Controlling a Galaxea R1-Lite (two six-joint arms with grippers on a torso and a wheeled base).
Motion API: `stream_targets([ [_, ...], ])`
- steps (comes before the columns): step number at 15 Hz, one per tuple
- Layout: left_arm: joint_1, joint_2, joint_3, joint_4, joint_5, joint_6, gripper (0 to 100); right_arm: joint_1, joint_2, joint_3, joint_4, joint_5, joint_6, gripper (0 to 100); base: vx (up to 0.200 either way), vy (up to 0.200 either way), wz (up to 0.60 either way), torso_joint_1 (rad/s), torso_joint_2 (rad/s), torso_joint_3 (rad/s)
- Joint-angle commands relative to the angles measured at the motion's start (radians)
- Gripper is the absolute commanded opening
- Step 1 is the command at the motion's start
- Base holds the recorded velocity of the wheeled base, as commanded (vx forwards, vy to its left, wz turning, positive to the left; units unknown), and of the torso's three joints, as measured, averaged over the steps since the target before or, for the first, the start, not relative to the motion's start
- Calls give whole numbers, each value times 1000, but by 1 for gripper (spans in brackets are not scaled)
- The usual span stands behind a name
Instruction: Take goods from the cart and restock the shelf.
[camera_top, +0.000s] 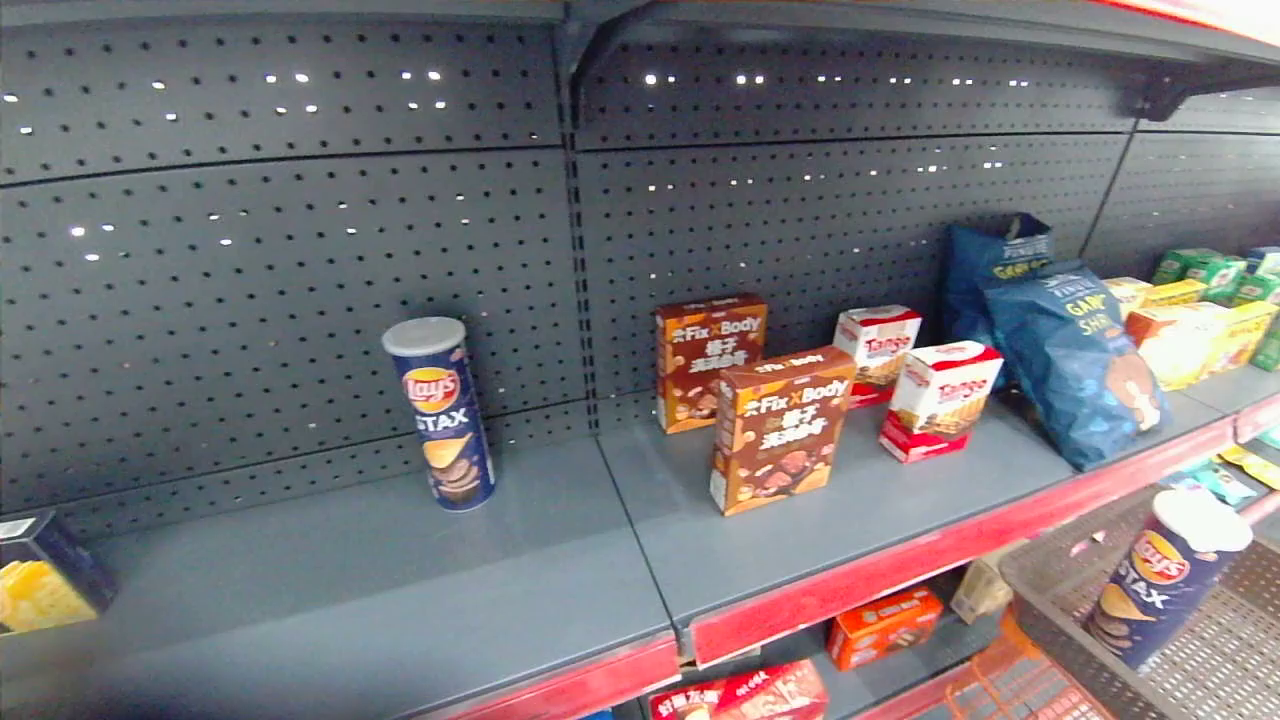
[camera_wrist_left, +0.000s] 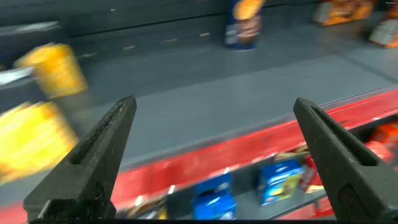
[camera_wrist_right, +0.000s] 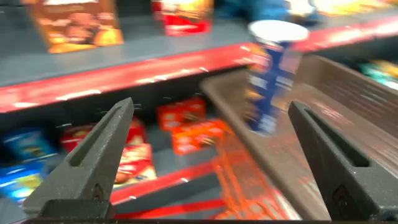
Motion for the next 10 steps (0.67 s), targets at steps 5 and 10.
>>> stream_targets([
  [5, 0, 0, 0, 0, 0, 0, 100, 0, 1, 0, 0, 0, 0, 100, 0, 0, -600, 1, 5, 0],
  [10, 0, 1, 0, 0, 0, -2, 100, 0, 1, 0, 0, 0, 0, 100, 0, 0, -600, 4, 2, 3],
])
